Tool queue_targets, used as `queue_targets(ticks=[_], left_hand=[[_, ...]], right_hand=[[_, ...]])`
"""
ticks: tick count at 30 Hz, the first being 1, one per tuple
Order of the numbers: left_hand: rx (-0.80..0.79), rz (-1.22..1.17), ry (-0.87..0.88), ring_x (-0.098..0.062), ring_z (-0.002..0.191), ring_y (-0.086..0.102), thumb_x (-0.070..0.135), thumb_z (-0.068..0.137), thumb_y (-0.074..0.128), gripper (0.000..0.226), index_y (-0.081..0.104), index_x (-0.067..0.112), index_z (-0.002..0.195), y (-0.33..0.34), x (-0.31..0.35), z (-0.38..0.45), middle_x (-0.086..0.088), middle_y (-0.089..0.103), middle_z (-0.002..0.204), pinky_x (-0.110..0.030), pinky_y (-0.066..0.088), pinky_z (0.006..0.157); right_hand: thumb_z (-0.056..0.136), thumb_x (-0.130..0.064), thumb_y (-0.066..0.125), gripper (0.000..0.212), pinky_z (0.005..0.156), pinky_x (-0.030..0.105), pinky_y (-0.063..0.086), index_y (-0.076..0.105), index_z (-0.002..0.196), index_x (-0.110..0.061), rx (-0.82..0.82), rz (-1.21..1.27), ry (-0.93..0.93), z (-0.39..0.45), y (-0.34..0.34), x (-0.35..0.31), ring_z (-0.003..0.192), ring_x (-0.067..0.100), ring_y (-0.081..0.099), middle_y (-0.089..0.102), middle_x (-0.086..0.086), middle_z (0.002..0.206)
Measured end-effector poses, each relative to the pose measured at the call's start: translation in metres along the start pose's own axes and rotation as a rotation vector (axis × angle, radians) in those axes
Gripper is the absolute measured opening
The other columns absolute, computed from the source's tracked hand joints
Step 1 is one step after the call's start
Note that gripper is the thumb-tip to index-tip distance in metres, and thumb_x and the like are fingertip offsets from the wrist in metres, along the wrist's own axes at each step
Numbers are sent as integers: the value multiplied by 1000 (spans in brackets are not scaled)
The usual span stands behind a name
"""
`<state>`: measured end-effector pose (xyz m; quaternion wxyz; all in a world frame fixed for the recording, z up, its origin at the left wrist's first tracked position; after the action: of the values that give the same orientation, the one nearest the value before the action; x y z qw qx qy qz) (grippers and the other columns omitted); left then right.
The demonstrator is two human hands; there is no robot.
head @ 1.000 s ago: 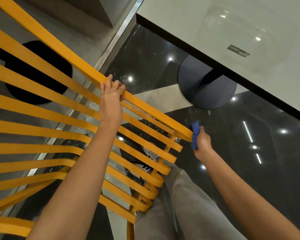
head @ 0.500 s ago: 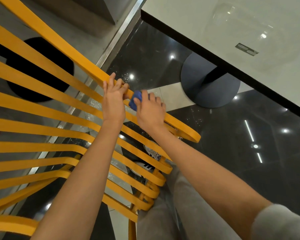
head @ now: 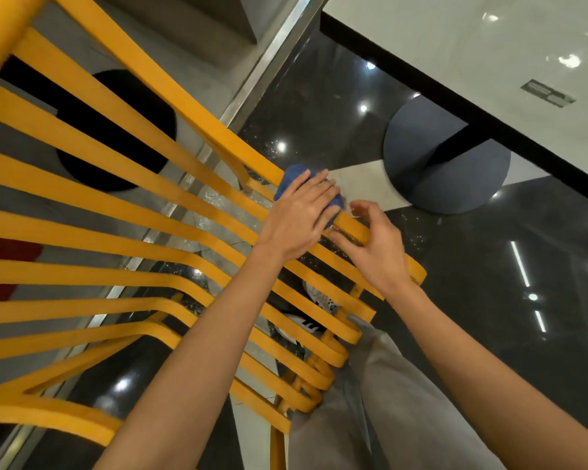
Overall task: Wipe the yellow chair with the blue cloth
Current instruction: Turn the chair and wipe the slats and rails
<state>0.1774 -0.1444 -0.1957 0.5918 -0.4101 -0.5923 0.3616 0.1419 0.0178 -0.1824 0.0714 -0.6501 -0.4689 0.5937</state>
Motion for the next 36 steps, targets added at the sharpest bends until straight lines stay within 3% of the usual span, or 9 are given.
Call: queue_targets(ticks=[5,9,15,18,23,27,32,34,36], left_hand=[[-68,271,84,-29,142,34,49,103,28,48,49,25,139,3,-5,-3,-8,51,140,-43,14,122],[-65,330,113,-30,135,42,43,105,29,43,52,22,135,-5,-25,-5,-8,55,134,-44,18,121],[22,505,-141,-27,129,43,39,106,25,42,53,15,127,-70,-109,-3,-8,54,128,-44,16,121],[73,351,-275,-30,130,41,35,103,33,38,55,11,124,-45,-69,-5,-10,54,129,-48,12,122],[-117,96,-126,-28,130,41,31,99,37,39,52,12,131,2,10,-6,-8,53,133,-45,10,122],[-156,129,33,-22,141,34,49,101,39,55,39,17,145,-25,-30,-9,-4,47,144,-39,7,123],[-159,352,-136,-27,148,20,77,87,33,95,29,7,150,-59,-90,-4,-12,34,154,-45,8,123],[-182,379,-175,-31,147,19,70,87,47,93,30,3,149,-44,-73,-4,-15,35,152,-47,6,123],[-119,288,-196,-32,147,22,44,84,69,84,32,2,147,-21,-48,-8,-15,38,151,-45,4,121]], right_hand=[[87,-10,70,43,102,36,45,61,130,-12,119,6,-77,-19,-1,15,106,17,64,69,2,118],[88,-7,68,45,108,35,30,59,131,-18,113,19,-39,-17,4,24,115,22,60,68,-3,121],[87,-1,67,44,109,30,25,61,129,-13,137,59,-62,-16,3,15,110,3,54,69,-1,118],[87,0,66,43,109,31,24,62,128,-13,135,37,-66,-17,4,15,110,3,53,69,0,118],[86,2,66,45,108,33,26,61,128,-12,125,29,-68,-17,-1,13,112,19,61,69,3,117],[87,-2,67,45,109,31,25,60,130,-14,83,8,-67,-17,1,14,110,19,61,69,1,116],[89,-4,66,43,109,28,20,60,130,-14,100,32,-41,-15,-1,12,117,8,51,69,1,118],[88,-1,66,42,109,28,20,61,129,-12,105,31,-63,-16,-3,12,113,-4,44,69,2,117],[88,-1,67,43,110,31,22,60,129,-13,97,35,-78,-17,-4,13,114,4,53,69,1,117]])
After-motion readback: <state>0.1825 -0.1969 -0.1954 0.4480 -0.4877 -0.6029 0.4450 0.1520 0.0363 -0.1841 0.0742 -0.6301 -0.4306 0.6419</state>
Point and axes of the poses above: each hand's wrist, its own z-axis towards the middle knuckle, its own y-axis out of the palm, x = y × z, the point moved 2 cm from there along z, towards the middle knuckle
